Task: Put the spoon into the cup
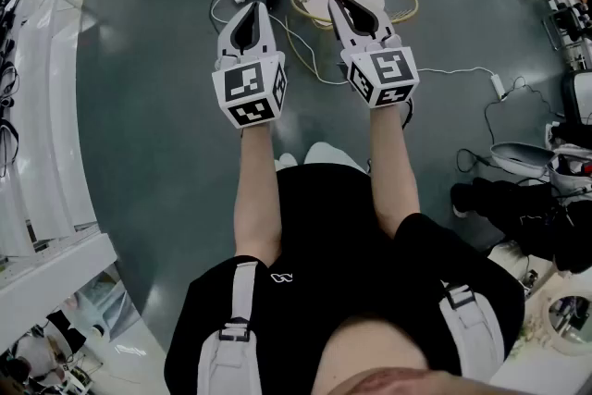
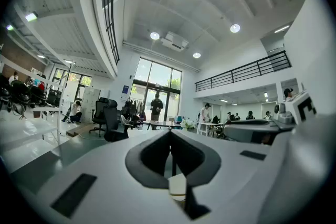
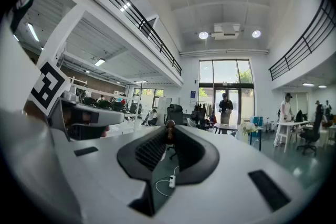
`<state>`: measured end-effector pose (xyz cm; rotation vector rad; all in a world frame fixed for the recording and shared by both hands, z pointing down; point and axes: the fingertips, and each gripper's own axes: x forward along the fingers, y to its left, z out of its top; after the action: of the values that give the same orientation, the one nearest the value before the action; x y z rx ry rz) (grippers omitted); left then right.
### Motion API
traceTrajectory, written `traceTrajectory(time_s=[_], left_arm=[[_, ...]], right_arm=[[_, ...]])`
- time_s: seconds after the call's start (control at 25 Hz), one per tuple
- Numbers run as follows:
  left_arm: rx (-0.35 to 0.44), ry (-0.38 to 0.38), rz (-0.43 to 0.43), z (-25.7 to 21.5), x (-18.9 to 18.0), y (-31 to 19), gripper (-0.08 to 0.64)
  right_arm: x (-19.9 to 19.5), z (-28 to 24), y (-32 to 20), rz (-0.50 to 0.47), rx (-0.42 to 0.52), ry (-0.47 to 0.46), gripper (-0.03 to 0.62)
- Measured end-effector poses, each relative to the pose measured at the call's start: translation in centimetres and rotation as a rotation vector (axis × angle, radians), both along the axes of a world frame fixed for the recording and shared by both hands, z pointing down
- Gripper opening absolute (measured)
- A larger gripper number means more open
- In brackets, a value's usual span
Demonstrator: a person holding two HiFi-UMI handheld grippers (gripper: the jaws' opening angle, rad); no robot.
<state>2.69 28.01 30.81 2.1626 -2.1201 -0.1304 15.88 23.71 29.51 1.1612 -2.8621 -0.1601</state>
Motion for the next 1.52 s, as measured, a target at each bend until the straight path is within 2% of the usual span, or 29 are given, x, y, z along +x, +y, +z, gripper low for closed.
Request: traceTrajectory(time_s=[0.16,0.36,0.64,1.04,1.28,1.52], left_arm=[[0.000,-0.001,0.010,-0.1,0.1,-0.1,0.014],[-0.006,0.004,0.011,0.1,-0.2,-0.3,0.014],[0.002,0.015,0.005,0.0,-1.2,-0.1,0.014],[0.006,0.030,-0.064,-0.4,-5.0,1.0,0.014],[0.009,0.052,-0.040,-0.6,-4.7,0.6,0.014],[0.024,0.043,-0.007,-1.2,-5.1,-0.3,0.014]], right_arm=[[-0.3,-0.1,0.1,-0.004,-0.001,0.001,0.049],[-0.2,-0.1,-0.3,0.006,-0.037,-0.055,0.049],[-0.5,-0.2,-0.4,0.015,-0.041,-0.051,0.049],[-1.0,-1.3,-0.2,0.033,-0.026,-0.044,0.051],[0.1,-2.2,-1.5,0.068,-0.019,-0.065,0.051],[-1.3,-2.9,-2.5,0.063,0.010,-0.073,0.051]])
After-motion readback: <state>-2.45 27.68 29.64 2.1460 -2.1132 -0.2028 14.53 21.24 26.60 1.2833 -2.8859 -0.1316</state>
